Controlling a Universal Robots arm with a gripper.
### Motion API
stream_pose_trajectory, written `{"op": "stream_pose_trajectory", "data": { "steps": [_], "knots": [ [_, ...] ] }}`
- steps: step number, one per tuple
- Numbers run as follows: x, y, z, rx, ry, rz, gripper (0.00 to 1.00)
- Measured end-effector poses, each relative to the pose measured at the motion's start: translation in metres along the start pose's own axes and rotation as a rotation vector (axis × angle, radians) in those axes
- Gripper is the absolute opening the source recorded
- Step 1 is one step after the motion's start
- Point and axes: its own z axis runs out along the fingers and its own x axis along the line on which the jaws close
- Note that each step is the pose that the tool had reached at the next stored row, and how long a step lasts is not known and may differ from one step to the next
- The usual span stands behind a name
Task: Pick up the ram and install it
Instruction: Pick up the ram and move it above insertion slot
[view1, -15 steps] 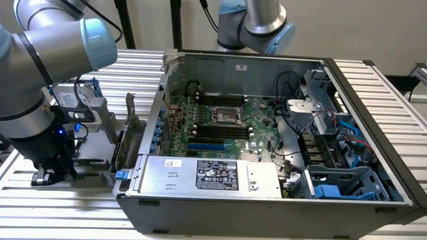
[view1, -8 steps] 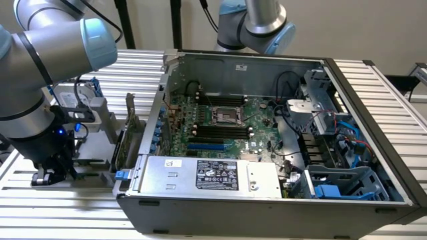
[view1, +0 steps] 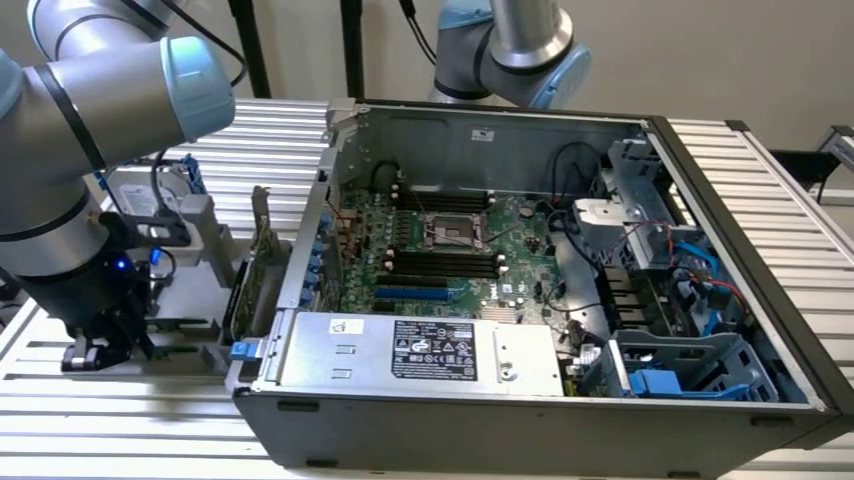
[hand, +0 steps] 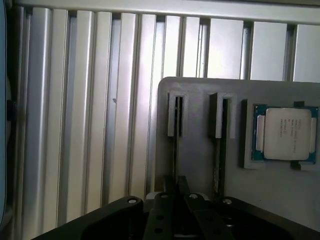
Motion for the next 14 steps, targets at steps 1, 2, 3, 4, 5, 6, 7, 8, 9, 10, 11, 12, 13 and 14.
{"op": "stream_pose_trajectory", "data": {
  "steps": [1, 2, 3, 4, 5, 6, 7, 8, 9, 10, 11, 12, 13, 14],
  "knots": [
    [0.000, 0.0000, 0.0000, 0.0001, -0.0004, 0.009, 0.14],
    [0.000, -0.0001, 0.0000, 0.0001, -0.0009, 0.020, 0.14],
    [0.000, -0.0001, 0.0001, 0.0001, -0.0013, 0.030, 0.14],
    [0.000, -0.0001, 0.0000, -0.0001, -0.0017, 0.040, 0.14],
    [0.000, -0.0001, 0.0000, -0.0001, -0.0021, 0.048, 0.14],
    [0.000, -0.0001, -0.0001, 0.0000, -0.0023, 0.051, 0.14],
    [0.000, -0.0001, -0.0004, 0.0000, -0.0023, 0.051, 0.14],
    [0.000, 0.0000, -0.0012, -0.0001, -0.0023, 0.051, 0.14],
    [0.000, 0.0001, -0.0024, -0.0002, -0.0022, 0.051, 0.14],
    [0.000, 0.0001, -0.0039, -0.0001, -0.0023, 0.052, 0.14],
    [0.000, 0.0002, -0.0057, -0.0002, -0.0022, 0.052, 0.14],
    [0.000, 0.0003, -0.0077, -0.0001, -0.0023, 0.052, 0.14],
    [0.000, 0.0004, -0.0100, -0.0001, -0.0023, 0.052, 0.14],
    [0.000, 0.0005, -0.0124, 0.0000, -0.0023, 0.052, 0.14]
  ]
}}
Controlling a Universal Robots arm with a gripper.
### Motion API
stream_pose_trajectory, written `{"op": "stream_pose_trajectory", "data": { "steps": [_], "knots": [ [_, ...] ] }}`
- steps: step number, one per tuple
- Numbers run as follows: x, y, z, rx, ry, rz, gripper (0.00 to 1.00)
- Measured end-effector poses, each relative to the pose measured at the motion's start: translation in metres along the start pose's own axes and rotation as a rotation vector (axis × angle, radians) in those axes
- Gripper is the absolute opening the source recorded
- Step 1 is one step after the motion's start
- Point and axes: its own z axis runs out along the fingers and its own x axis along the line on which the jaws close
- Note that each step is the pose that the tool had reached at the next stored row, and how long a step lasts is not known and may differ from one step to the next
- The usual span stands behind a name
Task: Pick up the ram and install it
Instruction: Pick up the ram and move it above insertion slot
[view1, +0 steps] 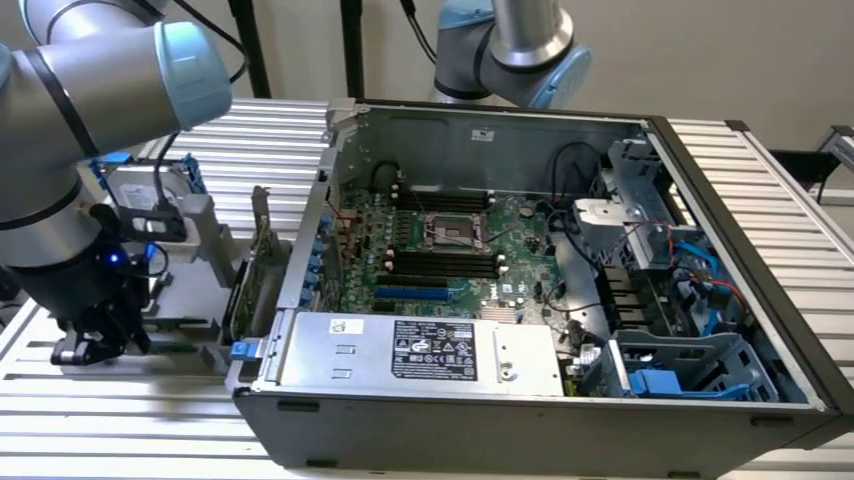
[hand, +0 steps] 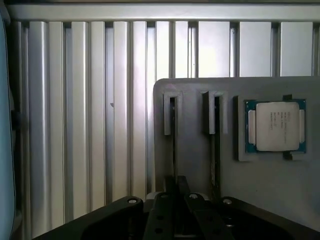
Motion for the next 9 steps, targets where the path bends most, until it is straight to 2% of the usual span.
{"op": "stream_pose_trajectory", "data": {
  "steps": [9],
  "knots": [
    [0.000, 0.0014, -0.0382, -0.0001, 0.0001, 0.000, 0.14]
  ]
}}
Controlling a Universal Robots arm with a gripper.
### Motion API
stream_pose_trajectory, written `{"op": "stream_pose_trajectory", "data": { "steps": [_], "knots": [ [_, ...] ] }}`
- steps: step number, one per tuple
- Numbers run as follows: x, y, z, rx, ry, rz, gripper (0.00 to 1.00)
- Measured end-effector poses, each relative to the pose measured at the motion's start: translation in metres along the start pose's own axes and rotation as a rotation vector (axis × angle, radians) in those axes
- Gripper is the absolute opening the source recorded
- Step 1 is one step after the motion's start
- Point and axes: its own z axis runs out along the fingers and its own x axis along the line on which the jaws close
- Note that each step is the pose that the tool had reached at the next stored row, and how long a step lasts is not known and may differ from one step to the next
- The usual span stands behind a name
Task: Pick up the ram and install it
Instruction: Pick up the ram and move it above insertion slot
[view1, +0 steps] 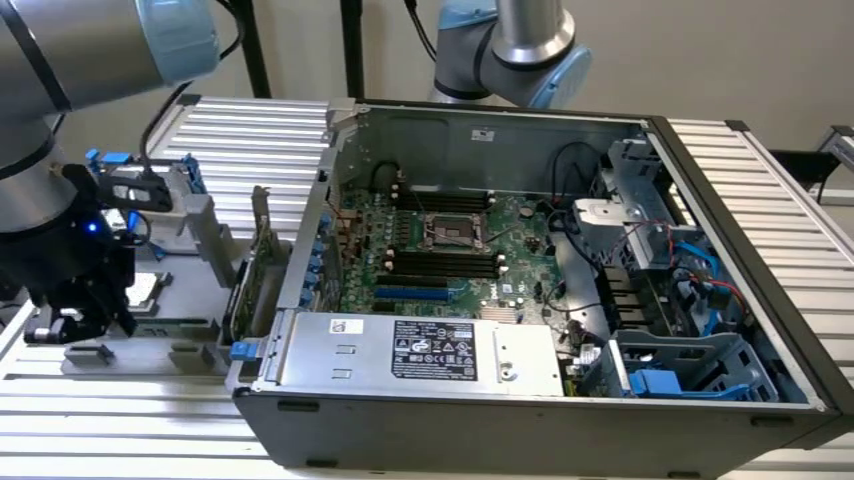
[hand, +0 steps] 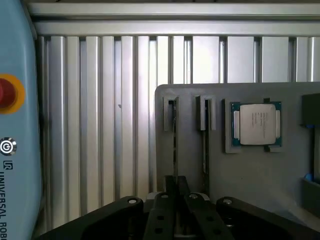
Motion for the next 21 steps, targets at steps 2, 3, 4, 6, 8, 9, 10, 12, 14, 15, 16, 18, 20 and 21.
{"op": "stream_pose_trajectory", "data": {
  "steps": [2, 3, 4, 6, 8, 9, 10, 12, 14, 15, 16, 18, 20, 21],
  "knots": [
    [0.000, 0.0002, -0.0091, 0.0000, 0.0000, 0.000, 0.14],
    [0.000, 0.0002, -0.0135, 0.0000, 0.0000, 0.000, 0.14],
    [0.000, 0.0002, -0.0180, 0.0000, 0.0000, 0.000, 0.14],
    [0.000, 0.0001, -0.0271, 0.0000, 0.0000, 0.000, 0.14],
    [0.000, -0.0006, -0.0362, 0.0001, -0.0001, 0.000, 0.14],
    [0.000, -0.0010, -0.0409, 0.0000, 0.0000, 0.000, 0.14],
    [0.000, -0.0016, -0.0455, 0.0001, -0.0001, 0.000, 0.14],
    [0.000, -0.0032, -0.0535, 0.0000, -0.0009, 0.000, 0.14],
    [0.000, -0.0057, -0.0601, 0.0000, -0.0028, 0.000, 0.14],
    [0.000, -0.0072, -0.0635, -0.0001, -0.0038, 0.000, 0.14],
    [0.000, -0.0089, -0.0668, -0.0001, -0.0049, 0.000, 0.14],
    [0.000, -0.0125, -0.0730, -0.0001, -0.0078, 0.000, 0.14],
    [0.000, -0.0166, -0.0786, -0.0002, -0.0114, 0.000, 0.14],
    [0.000, -0.0189, -0.0811, 0.0000, -0.0138, -0.001, 0.14]
  ]
}}
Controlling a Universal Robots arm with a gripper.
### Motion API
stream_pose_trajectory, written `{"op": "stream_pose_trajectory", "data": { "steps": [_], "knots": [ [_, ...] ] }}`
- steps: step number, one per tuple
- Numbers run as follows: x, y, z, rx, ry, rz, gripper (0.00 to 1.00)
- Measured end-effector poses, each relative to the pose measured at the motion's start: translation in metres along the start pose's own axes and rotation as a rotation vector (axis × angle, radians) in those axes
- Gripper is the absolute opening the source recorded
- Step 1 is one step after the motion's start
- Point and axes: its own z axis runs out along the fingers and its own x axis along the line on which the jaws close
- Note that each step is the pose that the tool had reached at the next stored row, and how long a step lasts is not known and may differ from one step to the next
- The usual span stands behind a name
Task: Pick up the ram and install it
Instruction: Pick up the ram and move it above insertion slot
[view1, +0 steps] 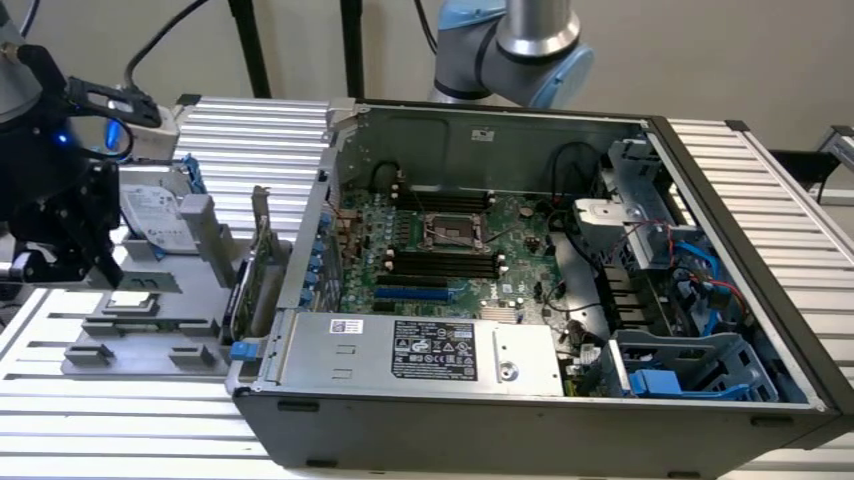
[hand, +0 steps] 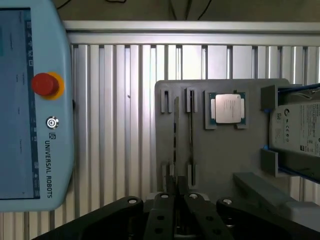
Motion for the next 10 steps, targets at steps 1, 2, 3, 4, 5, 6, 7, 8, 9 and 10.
{"op": "stream_pose_trajectory", "data": {
  "steps": [1, 2, 3, 4, 5, 6, 7, 8, 9, 10],
  "knots": [
    [0.000, -0.0025, -0.0026, 0.0000, -0.0023, 0.000, 0.14],
    [0.000, -0.0052, -0.0053, -0.0001, -0.0045, 0.000, 0.14],
    [0.000, -0.0082, -0.0082, -0.0002, -0.0068, 0.000, 0.14],
    [0.000, -0.0111, -0.0108, -0.0003, -0.0093, -0.001, 0.14],
    [0.000, -0.0142, -0.0132, -0.0003, -0.0120, -0.001, 0.14],
    [0.000, -0.0172, -0.0158, -0.0003, -0.0147, -0.001, 0.14],
    [0.000, -0.0204, -0.0184, -0.0004, -0.0174, -0.001, 0.14],
    [0.000, -0.0234, -0.0208, -0.0005, -0.0202, -0.001, 0.14],
    [-0.001, -0.0264, -0.0231, -0.0004, -0.0233, -0.002, 0.14],
    [-0.001, -0.0295, -0.0255, -0.0004, -0.0263, -0.002, 0.14]
  ]
}}
